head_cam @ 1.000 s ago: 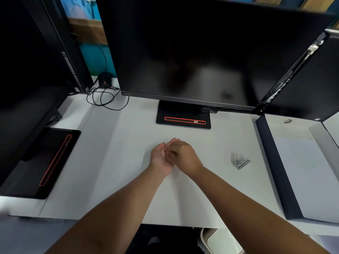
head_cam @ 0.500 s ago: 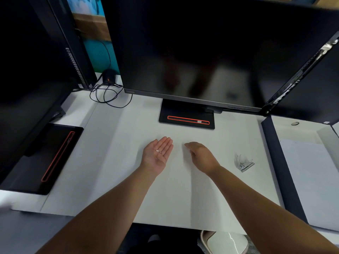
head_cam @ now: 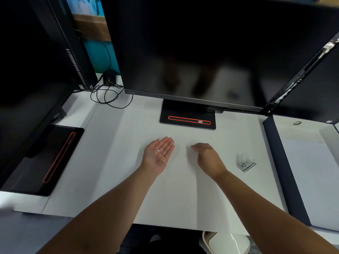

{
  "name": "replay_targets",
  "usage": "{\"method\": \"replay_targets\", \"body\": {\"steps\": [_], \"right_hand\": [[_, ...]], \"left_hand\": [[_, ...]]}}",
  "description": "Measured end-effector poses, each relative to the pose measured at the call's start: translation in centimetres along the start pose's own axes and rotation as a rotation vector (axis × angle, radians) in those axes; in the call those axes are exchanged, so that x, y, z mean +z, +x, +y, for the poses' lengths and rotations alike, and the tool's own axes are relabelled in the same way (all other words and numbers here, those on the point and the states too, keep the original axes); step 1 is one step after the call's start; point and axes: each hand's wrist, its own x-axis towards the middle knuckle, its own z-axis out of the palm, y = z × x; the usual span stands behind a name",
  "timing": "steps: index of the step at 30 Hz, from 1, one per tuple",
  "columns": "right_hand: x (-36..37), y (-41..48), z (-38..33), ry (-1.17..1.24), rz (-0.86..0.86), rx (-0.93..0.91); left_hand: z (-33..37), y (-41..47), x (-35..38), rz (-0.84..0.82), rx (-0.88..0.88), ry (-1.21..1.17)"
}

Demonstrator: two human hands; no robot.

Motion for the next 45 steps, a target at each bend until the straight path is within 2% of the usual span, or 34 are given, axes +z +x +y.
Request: {"method": "replay_targets", "body": {"steps": [3, 9, 14, 19, 22, 27, 32, 40, 45], "right_hand": [[-0.2, -0.3, 0.4, -0.07, -0.026, 0.131], [1.0, -1.8, -0.9, -0.066, -0.094, 0.038], [0.3, -0.9, -0.3, -0.033, -0.015, 0.152], [-0.2, -0.7, -0.9, -0.15, -0.15, 0.009], [-0.2, -0.7, -0.8, -0.137, -0.184, -0.035], [-0.7, -1.0, -0.7, -0.063, -0.126, 0.042], [-0.4, -1.6, -0.2, -0.069, -0.156, 0.145], [0.4, -0.9, -1.2, 0.023, -0.052, 0.079], [0.8, -1.0, -1.4, -0.043, -0.021, 0.084]], "left_hand": [[-0.1, 0.1, 0.1, 0.0, 0.0, -0.003], [-0.6, 0.1, 0.6, -0.012, -0.013, 0.004], [-0.8, 0.0, 0.6, -0.016, -0.022, 0.012], [-1.0, -0.2, 0.5, -0.02, -0.027, 0.025], [-1.1, -0.3, 0.4, -0.023, -0.03, 0.025], [-1.0, -0.3, 0.4, -0.024, -0.033, 0.024], [-1.0, -0.4, 0.4, -0.027, -0.036, 0.025], [-1.3, -0.5, 0.4, -0.024, -0.041, 0.042], [-1.5, -0.5, 0.3, -0.019, -0.048, 0.047]]}}
